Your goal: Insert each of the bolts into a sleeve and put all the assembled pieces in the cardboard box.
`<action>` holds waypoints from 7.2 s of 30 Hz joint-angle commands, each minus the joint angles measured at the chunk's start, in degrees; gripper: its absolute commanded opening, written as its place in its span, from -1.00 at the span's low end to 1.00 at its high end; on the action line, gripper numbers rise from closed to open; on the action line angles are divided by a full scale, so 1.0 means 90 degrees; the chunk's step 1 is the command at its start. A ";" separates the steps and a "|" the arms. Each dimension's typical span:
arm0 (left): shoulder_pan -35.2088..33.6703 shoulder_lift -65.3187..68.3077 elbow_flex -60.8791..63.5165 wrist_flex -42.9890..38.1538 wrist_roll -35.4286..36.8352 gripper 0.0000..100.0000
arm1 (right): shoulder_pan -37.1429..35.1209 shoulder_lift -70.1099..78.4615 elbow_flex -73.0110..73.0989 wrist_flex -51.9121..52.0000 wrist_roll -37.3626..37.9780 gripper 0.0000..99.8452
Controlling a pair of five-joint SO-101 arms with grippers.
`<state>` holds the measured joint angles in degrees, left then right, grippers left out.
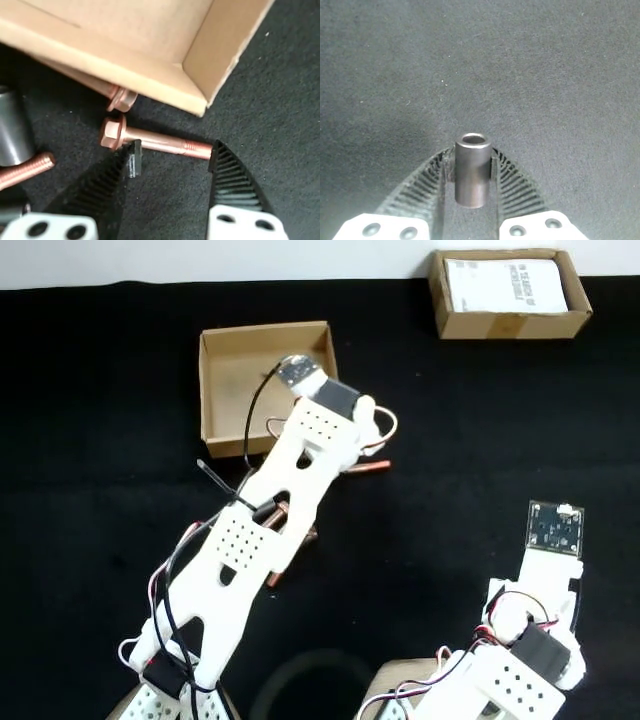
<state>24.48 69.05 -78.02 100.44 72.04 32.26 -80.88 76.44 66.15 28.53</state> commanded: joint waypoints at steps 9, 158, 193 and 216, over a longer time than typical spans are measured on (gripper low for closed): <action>0.0073 -0.0728 0.1236 0.0098 0.0000 -0.53 | -0.0063 -0.0034 -0.0015 -0.0024 0.0020 -0.98; 0.0689 -1.1873 1.3192 -0.9104 -0.5685 -0.98 | -0.6950 -0.0093 -0.0112 -0.3863 -0.4239 -0.98; 0.1245 -1.2352 1.4071 -0.8127 -0.5695 -0.62 | -0.6520 -0.0093 -0.0122 -0.3863 -0.4239 -0.98; -0.0239 -1.6151 1.4374 -0.4278 -0.5978 -0.82 | -0.5455 0.1792 -0.2974 -0.2203 -0.5861 -0.98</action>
<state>28.09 -72.31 48.04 63.78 19.12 -17.93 -72.88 64.57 41.63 -20.53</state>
